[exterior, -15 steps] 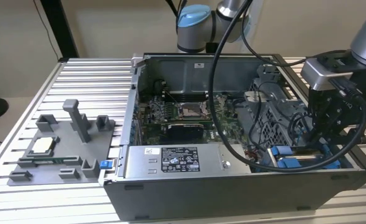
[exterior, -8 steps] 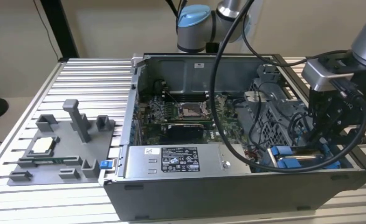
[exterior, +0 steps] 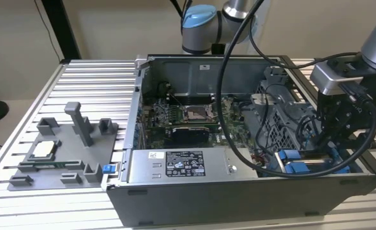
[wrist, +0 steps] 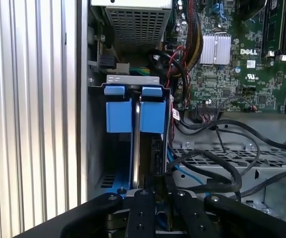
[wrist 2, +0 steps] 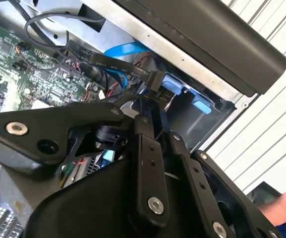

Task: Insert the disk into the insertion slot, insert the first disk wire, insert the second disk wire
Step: 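Insert the first disk wire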

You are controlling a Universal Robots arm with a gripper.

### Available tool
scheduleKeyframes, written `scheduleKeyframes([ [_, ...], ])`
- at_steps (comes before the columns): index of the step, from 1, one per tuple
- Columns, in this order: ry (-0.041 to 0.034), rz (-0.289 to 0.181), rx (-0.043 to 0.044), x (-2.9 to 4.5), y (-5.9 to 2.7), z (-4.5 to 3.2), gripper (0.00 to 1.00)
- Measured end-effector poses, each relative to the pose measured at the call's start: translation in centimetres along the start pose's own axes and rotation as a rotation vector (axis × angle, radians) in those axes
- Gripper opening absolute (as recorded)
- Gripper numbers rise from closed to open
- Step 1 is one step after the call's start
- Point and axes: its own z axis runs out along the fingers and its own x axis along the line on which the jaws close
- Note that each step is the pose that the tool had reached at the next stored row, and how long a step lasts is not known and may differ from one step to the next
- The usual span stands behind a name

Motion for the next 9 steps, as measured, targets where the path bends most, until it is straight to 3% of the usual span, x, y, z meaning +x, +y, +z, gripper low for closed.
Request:
scheduleKeyframes([
  [4, -0.008, 0.0, 0.0, 0.0, -0.04, 0.11, 0.0],
  [9, -0.0091, 0.0, 0.0, 0.01, -0.14, 0.17, 0.0],
])
